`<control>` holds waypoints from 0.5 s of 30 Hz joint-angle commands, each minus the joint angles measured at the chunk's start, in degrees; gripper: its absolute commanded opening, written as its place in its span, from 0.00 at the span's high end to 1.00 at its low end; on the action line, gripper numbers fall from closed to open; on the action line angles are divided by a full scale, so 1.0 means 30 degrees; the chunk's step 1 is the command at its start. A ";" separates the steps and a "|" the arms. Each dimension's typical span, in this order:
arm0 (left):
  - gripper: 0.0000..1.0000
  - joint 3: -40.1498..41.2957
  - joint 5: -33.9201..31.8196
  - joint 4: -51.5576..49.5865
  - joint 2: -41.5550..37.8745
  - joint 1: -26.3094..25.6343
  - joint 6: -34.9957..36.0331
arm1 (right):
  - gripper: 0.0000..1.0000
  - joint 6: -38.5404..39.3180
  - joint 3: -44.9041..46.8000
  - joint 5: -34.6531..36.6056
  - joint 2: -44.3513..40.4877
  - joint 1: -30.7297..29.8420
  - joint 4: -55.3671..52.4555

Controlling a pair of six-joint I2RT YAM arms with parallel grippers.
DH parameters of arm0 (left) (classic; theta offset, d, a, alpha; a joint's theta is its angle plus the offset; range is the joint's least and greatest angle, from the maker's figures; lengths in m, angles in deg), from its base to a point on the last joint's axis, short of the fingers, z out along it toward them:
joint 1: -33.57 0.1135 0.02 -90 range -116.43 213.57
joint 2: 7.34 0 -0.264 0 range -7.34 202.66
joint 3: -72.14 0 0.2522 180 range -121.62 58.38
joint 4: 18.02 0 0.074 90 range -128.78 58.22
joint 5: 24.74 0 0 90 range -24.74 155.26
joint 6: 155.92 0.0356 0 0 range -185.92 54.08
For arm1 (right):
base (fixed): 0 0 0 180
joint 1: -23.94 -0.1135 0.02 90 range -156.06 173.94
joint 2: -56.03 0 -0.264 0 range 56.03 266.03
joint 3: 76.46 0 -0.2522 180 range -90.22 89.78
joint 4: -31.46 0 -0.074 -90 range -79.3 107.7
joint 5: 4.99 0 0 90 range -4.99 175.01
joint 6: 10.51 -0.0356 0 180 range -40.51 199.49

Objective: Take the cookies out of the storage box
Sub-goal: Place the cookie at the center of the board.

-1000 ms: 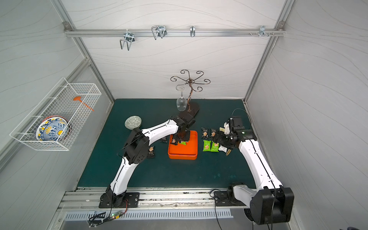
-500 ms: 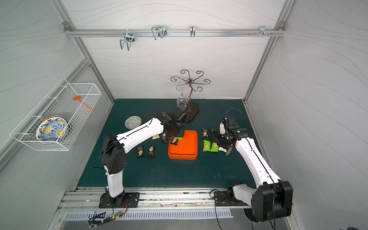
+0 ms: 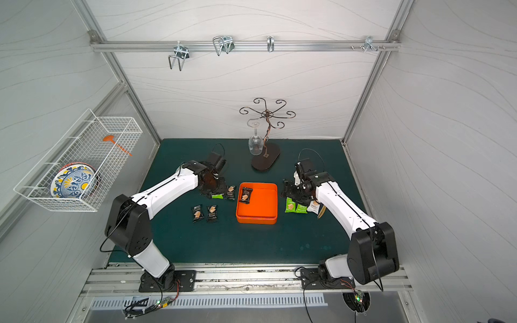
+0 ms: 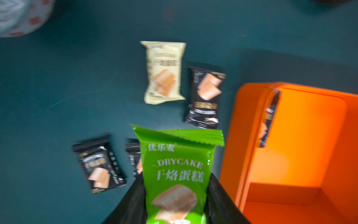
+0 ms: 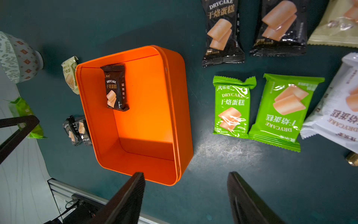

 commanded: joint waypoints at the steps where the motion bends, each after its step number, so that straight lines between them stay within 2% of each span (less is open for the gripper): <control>1: 0.53 0.0371 0.0484 0.1112 -0.0452 0.1053 0.1358 | 0.28 -0.0089 -0.0627 0.0387 0.0502 -0.0282 0.0023; 9: 0.53 0.1504 0.1781 0.2773 0.0539 0.3833 0.2491 | 0.28 0.0169 -0.1296 0.0657 0.1282 -0.0312 -0.0380; 15: 0.52 0.1808 0.0755 0.4023 0.1768 0.4595 0.2684 | 0.28 0.0595 -0.2137 0.0933 0.1968 -0.0304 -0.1163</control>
